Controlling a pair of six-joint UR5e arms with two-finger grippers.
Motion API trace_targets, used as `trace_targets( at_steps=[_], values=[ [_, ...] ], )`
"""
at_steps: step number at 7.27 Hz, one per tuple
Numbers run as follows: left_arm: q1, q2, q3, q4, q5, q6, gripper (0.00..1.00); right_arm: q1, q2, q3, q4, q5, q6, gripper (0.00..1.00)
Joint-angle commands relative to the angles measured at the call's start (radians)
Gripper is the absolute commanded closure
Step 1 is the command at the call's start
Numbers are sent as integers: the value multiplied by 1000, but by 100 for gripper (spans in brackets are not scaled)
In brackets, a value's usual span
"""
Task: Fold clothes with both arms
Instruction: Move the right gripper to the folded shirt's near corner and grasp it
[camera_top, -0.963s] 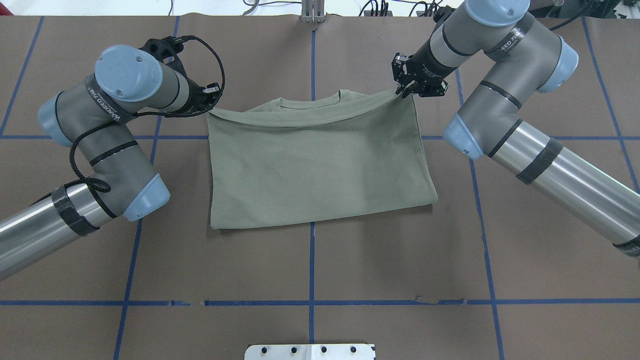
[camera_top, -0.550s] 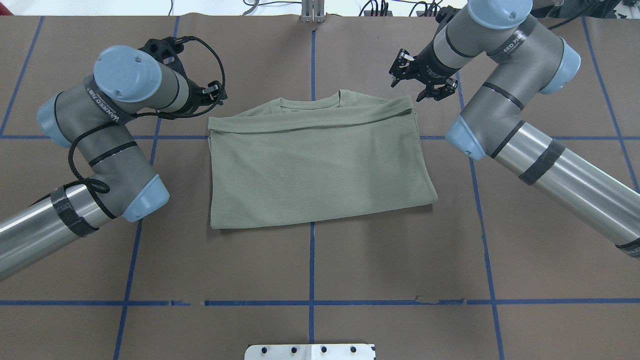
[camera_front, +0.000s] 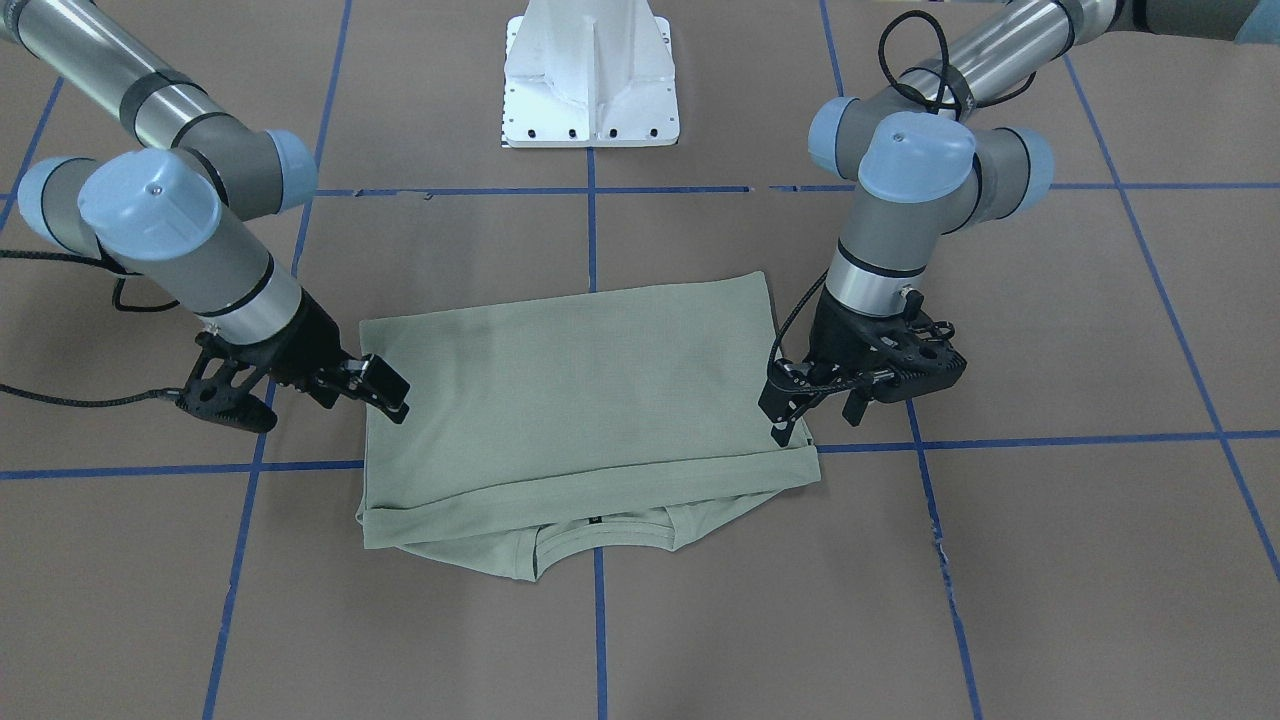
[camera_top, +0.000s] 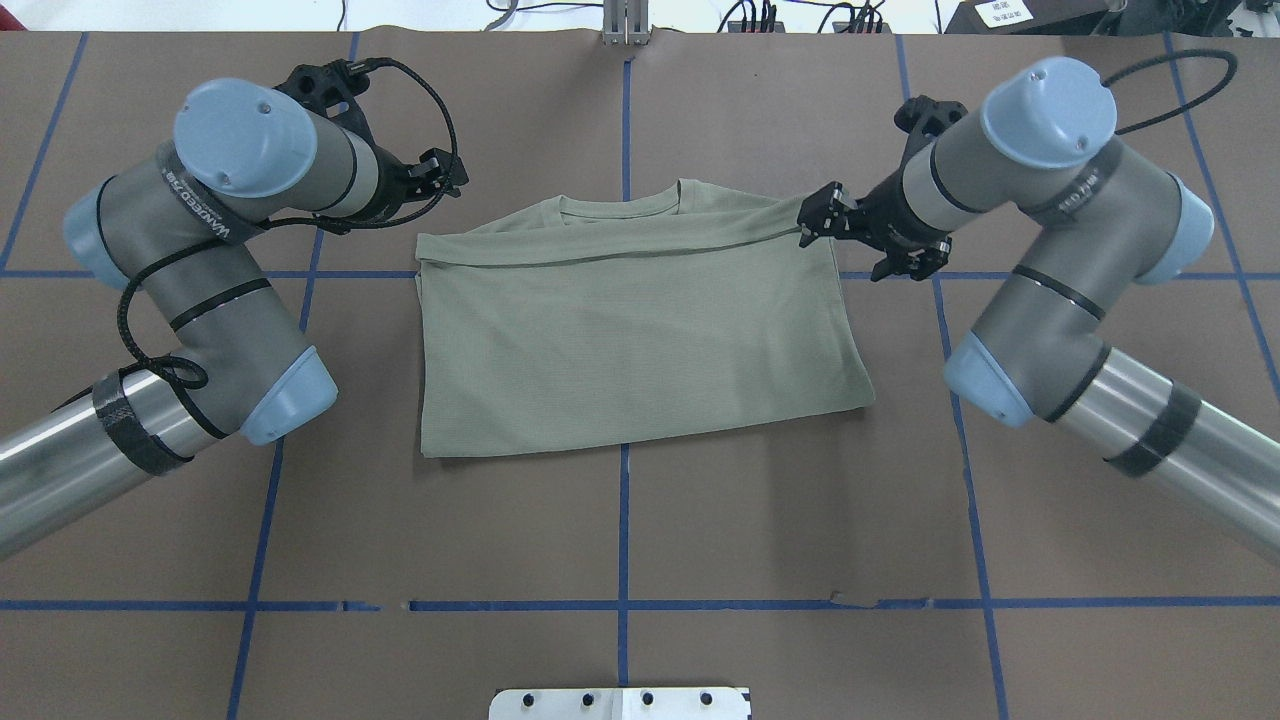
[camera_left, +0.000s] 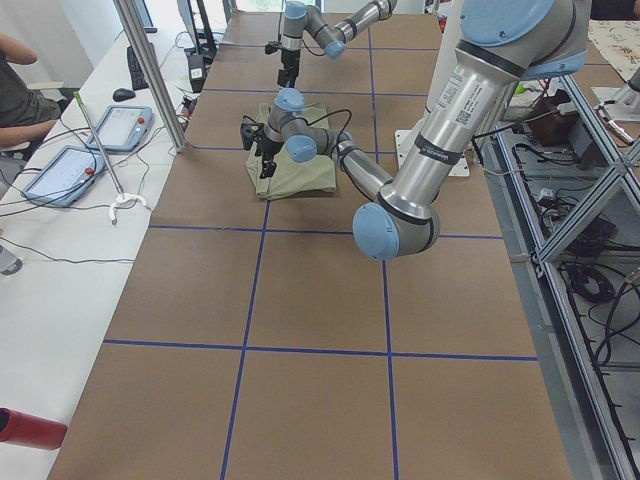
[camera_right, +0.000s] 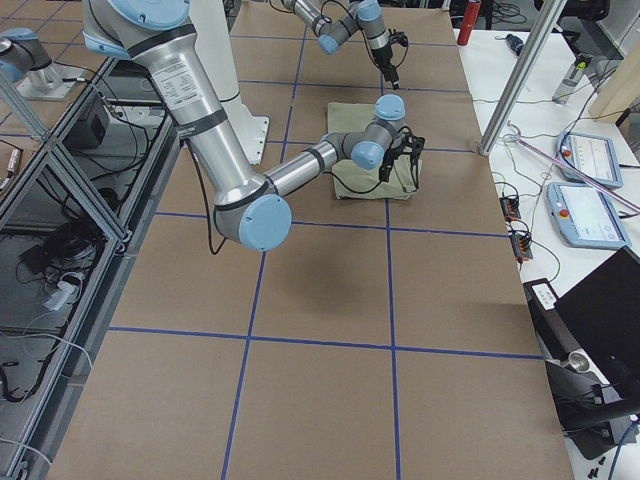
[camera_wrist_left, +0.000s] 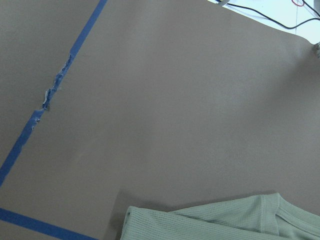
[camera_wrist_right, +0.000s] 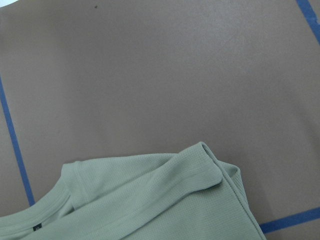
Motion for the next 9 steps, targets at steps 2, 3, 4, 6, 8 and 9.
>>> trace_targets(
  at_steps=[2,3,4,6,8,9],
  values=[
    [3,2,-7,0,1,-2,1,-133,-155,115,-3,-71,-1,1],
    [3,4,-7,0,3,-2,1,-164,-141,80,-3,-115,-2,1],
    [3,6,-7,0,3,-2,1,-167,-141,78,-1,-119,-4,1],
    [1,7,-15,0,3,-2,1,-164,-143,75,-1,-119,-2,14],
    [1,10,-23,0,3,-2,1,-166,-143,66,0,-119,-2,21],
    [1,10,-24,0,3,-2,1,-166,-141,66,0,-120,-1,25]
  ],
)
